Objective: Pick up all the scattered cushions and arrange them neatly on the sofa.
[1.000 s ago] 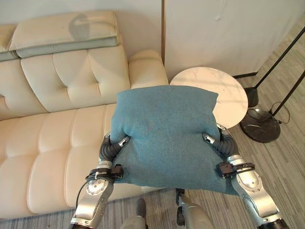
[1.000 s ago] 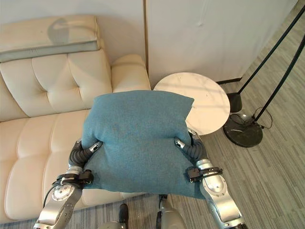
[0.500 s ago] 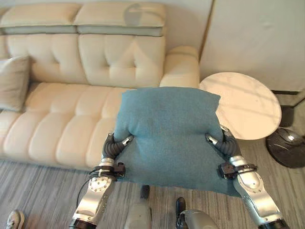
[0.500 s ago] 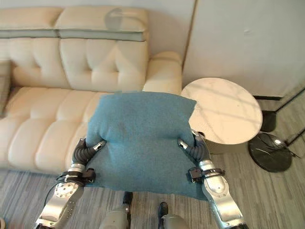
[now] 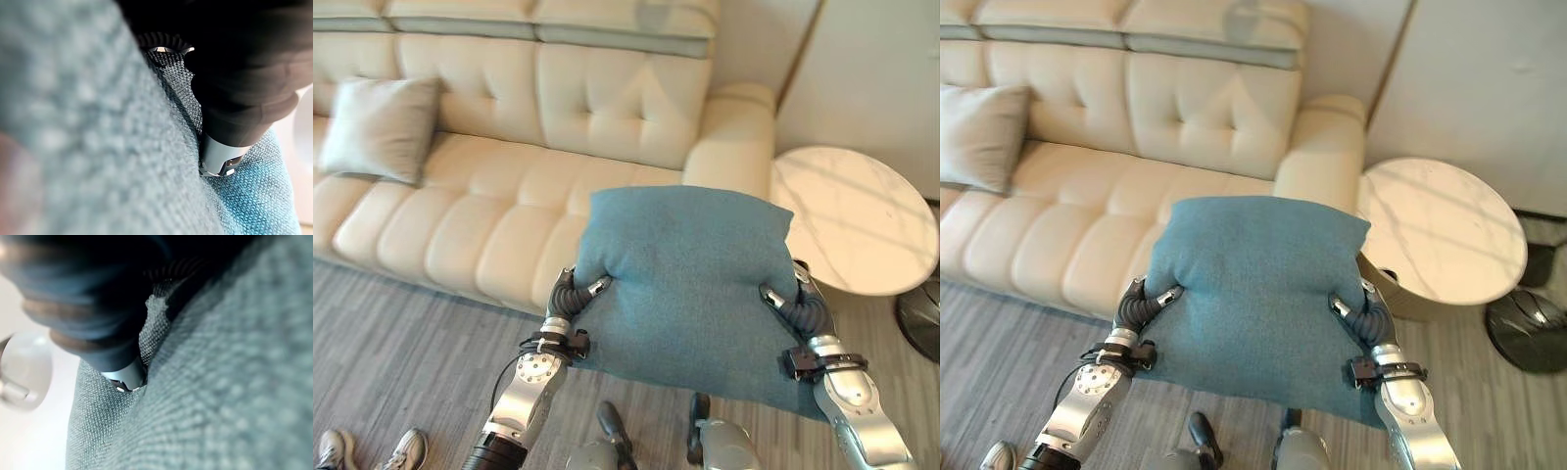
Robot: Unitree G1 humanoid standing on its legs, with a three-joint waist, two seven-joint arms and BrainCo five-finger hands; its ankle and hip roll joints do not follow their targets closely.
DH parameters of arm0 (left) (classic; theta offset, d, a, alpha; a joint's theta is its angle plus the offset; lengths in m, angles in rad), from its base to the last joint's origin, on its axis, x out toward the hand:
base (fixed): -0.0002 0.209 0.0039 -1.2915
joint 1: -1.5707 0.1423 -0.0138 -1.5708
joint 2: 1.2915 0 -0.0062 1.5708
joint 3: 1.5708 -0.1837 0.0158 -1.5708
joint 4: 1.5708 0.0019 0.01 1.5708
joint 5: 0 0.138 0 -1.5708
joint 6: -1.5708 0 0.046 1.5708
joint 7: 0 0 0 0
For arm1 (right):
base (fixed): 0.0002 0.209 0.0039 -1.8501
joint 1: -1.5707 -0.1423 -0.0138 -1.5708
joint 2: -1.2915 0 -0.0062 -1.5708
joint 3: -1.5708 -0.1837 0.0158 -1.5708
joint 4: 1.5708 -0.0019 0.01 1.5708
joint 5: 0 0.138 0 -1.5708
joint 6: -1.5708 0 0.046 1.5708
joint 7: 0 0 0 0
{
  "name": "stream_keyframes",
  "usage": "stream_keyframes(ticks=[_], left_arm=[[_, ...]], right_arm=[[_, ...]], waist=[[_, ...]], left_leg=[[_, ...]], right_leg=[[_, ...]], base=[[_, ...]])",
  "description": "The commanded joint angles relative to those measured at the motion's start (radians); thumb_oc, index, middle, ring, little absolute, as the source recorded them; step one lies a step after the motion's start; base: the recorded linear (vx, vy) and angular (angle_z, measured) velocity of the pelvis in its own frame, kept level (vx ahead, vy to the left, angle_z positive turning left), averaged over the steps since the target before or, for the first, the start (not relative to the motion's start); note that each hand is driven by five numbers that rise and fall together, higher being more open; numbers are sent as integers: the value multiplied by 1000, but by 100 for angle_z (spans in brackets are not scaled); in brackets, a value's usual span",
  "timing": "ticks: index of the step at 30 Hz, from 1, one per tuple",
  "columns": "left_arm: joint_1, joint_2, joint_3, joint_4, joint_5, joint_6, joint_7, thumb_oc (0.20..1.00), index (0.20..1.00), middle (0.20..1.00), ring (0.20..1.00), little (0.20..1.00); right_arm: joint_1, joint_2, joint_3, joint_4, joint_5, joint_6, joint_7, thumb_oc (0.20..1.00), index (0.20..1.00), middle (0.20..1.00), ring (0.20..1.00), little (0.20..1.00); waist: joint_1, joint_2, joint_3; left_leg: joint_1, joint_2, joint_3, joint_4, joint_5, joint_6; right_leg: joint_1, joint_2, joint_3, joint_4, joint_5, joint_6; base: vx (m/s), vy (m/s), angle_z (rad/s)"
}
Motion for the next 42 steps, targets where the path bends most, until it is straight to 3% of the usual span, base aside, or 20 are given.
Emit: stream_keyframes(ticks=[1,10,11,12,13,15,16,17,19,23,25,27,28,30,32,34,36,38,40,42], left_arm=[[-54,1,-7,-114,8,-86,-59,200,200,200,200,200],[-23,27,30,-127,6,-87,-65,200,200,200,200,200],[-23,32,32,-129,10,-84,-69,200,200,200,200,200],[-23,32,32,-129,10,-84,-69,200,200,200,200,200],[-33,40,31,-129,10,-81,-69,200,200,200,200,200],[-38,43,29,-123,14,-80,-66,200,200,200,200,200],[-40,41,21,-113,23,-79,-66,200,200,200,200,200],[-36,39,23,-114,27,-79,-69,200,200,200,200,200],[-15,45,35,-122,33,-83,-71,200,200,200,200,200],[-13,42,40,-123,31,-89,-80,200,200,200,200,200],[-17,27,38,-114,27,-95,-85,200,200,200,200,200],[-13,17,31,-115,28,-94,-99,200,200,200,200,200],[-6,9,24,-117,34,-91,-106,200,200,200,200,200],[-11,-4,7,-111,24,-90,-106,200,200,200,200,200],[-8,1,5,-119,23,-89,-114,200,200,200,200,200],[-4,-3,12,-112,19,-89,-112,200,200,200,200,200],[-5,-6,11,-101,25,-79,-115,200,200,200,200,200],[-1,1,18,-104,34,-76,-114,200,200,200,200,200],[5,5,26,-111,34,-75,-109,200,200,200,200,200],[8,6,32,-116,31,-81,-96,200,200,200,200,200]], right_arm=[[-85,30,57,-110,29,-93,51,200,200,200,200,200],[-118,55,89,-95,43,-75,70,200,200,200,200,200],[-119,63,87,-97,38,-74,76,200,200,200,200,200],[-119,63,87,-97,38,-74,76,200,200,200,200,200],[-118,71,85,-106,33,-75,80,200,200,200,200,200],[-112,75,79,-110,31,-77,79,200,200,200,200,200],[-103,82,81,-110,36,-81,79,200,200,200,200,200],[-101,81,82,-108,38,-78,83,200,200,200,200,200],[-110,79,88,-106,49,-77,90,200,200,200,200,200],[-113,74,74,-104,78,-84,99,200,200,200,200,200],[-102,67,60,-108,89,-90,102,200,200,200,200,200],[-79,66,50,-116,97,-94,107,200,200,200,200,200],[-50,62,34,-123,102,-100,112,200,200,200,200,200],[-32,48,13,-117,102,-103,107,200,200,200,200,200],[-30,27,6,-124,99,-102,99,200,200,200,200,200],[-23,12,-5,-119,108,-102,96,200,200,200,200,200],[-13,4,-17,-109,106,-95,93,200,200,200,200,200],[-10,7,-26,-109,98,-92,87,200,200,200,200,200],[-5,8,-29,-100,94,-90,84,200,200,200,200,200],[-10,7,-22,-85,82,-86,76,200,200,200,200,200]], waist=[[-2,-59,-77],[45,-93,-58],[53,-88,-53],[53,-89,-53],[52,-87,-37],[42,-85,-26],[20,-73,-4],[14,-68,3],[10,-61,9],[-10,-58,15],[-26,-62,12],[-24,-53,-7],[-33,-52,-21],[-55,-47,-40],[-65,-49,-35],[-58,-51,-40],[-63,-62,-44],[-59,-89,-46],[-41,-97,-39],[-11,-98,-29]], left_leg=[[55,43,-50,20,-84,-103],[-20,-19,-88,108,-142,-41],[-21,-44,-100,105,-159,-16],[-21,-45,-99,105,-159,-16],[-17,-69,-118,113,-177,9],[-14,-80,-132,121,-190,22],[13,-97,-158,127,-211,41],[32,-109,-166,122,-218,46],[63,-126,-166,107,-227,50],[138,-165,-200,88,-280,44],[159,-180,-206,92,-288,33],[181,-171,-211,108,-319,14],[188,-161,-214,132,-308,-8],[161,-106,-186,261,-268,-67],[82,-32,-145,500,-199,-121],[37,3,-134,599,-177,-127],[0,43,-124,536,-226,-88],[-44,38,-139,411,-235,-56],[-82,46,-207,268,-181,-70],[-122,45,-327,182,-102,-93]], right_leg=[[58,20,58,-105,-17,52],[28,-35,95,-74,9,76],[2,-62,104,3,1,81],[-1,-64,106,7,-1,82],[-61,-97,139,159,31,84],[-99,-93,172,234,44,86],[-181,-32,251,324,33,67],[-212,-8,268,323,27,64],[-243,-3,229,261,32,58],[-316,38,147,151,50,93],[-312,30,40,86,81,89],[-264,41,-13,57,39,83],[-237,55,3,44,30,61],[-198,55,-5,28,36,46],[-139,81,14,-5,22,10],[-99,104,38,-35,-2,-15],[-70,93,78,-55,-11,-1],[-67,60,106,-66,7,11],[-55,55,156,-64,1,14],[-33,68,218,-62,-15,14]], base=[[84,165,27],[27,190,0],[45,194,-5],[86,384,-7],[72,282,-7],[96,265,21],[168,227,36],[237,264,21],[248,149,25],[283,117,23],[297,39,41],[370,-14,42],[319,-80,30],[298,-110,44],[265,-120,56],[228,-53,-9],[210,97,-42],[137,173,-41],[193,196,-51],[215,185,-79]])
